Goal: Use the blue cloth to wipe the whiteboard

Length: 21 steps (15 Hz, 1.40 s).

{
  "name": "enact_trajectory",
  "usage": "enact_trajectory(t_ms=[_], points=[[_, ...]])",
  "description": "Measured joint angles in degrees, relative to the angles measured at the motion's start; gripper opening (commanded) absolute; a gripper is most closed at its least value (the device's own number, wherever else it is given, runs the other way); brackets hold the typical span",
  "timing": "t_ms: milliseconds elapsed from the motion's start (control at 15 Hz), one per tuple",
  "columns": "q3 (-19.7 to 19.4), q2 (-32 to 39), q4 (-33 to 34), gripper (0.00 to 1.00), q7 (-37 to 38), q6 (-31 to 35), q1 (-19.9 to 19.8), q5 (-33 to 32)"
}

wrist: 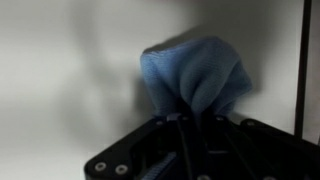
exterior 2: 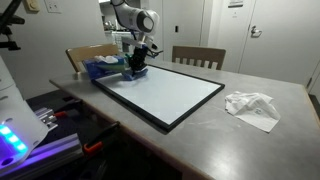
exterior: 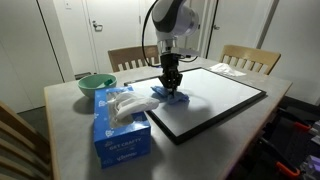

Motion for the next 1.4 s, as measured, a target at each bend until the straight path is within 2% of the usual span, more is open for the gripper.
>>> enact_trajectory(t_ms=[267, 800, 1400], points=[[0.5, -0.8, -1.6, 0.03, 1.3, 0.1, 0.5, 0.0], [-0.6, -2.8, -5.2, 0.03, 9.2, 0.4, 1.5, 0.0], [-0.6, -4.2, -7.8, 0.03, 9.9, 0.7, 1.5, 0.0]])
